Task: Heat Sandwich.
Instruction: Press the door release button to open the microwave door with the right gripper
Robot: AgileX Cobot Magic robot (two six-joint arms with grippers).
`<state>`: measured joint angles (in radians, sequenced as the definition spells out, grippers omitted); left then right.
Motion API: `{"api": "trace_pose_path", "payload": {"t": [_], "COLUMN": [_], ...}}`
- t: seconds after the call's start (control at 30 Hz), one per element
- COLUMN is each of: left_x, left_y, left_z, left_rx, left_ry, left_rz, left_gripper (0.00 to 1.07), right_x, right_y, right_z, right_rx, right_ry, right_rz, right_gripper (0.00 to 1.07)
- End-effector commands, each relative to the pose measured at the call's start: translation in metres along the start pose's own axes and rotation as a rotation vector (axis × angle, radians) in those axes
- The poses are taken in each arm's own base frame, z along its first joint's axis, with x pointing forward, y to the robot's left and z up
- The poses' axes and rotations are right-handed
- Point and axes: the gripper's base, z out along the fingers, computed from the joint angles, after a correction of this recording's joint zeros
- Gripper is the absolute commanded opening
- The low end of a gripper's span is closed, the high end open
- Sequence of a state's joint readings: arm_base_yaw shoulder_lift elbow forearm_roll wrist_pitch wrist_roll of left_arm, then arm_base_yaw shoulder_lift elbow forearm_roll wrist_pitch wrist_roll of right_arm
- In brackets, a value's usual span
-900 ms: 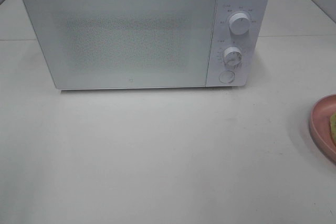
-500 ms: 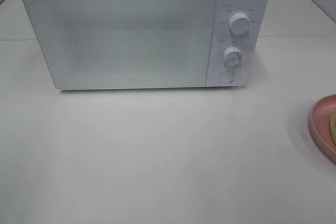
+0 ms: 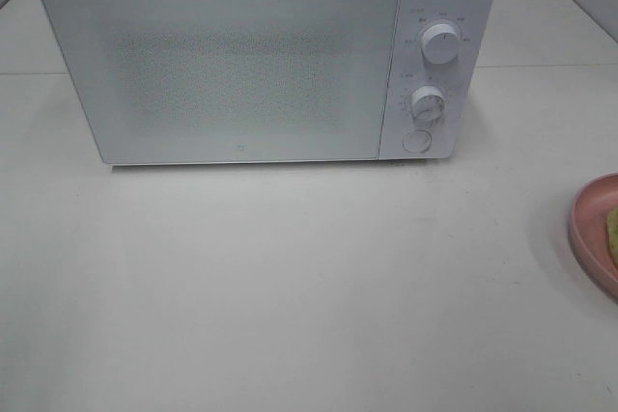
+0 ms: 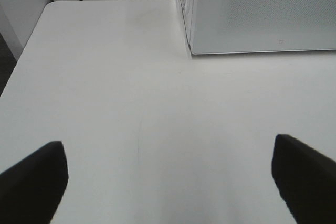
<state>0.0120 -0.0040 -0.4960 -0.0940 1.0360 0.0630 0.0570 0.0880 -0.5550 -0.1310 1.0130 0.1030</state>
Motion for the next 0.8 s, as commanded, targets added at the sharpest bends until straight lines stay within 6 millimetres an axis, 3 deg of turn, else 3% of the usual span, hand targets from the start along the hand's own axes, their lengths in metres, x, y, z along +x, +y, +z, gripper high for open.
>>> {"api": "trace_pose_path", "payload": {"t": [0.03,0.8], "left_x": [0.002,0.002], "left_y": [0.000,0.000], "left_z": [-0.003,-0.003], "left_rx": [0.005,0.005], "left_ry": [-0.032,-0.032], "left_rz": [0.001,0.001], "left_gripper": [1.03,1.03], "right_x": [-0.009,-0.054], "right_y": [0.001,0.012], "right_z": [0.005,0.064], "right_rx": [0.001,-0.024], "right_ry": [-0.002,0.030], "right_rz": [-0.006,-0.039], "right_gripper": [0.76,0.76]}}
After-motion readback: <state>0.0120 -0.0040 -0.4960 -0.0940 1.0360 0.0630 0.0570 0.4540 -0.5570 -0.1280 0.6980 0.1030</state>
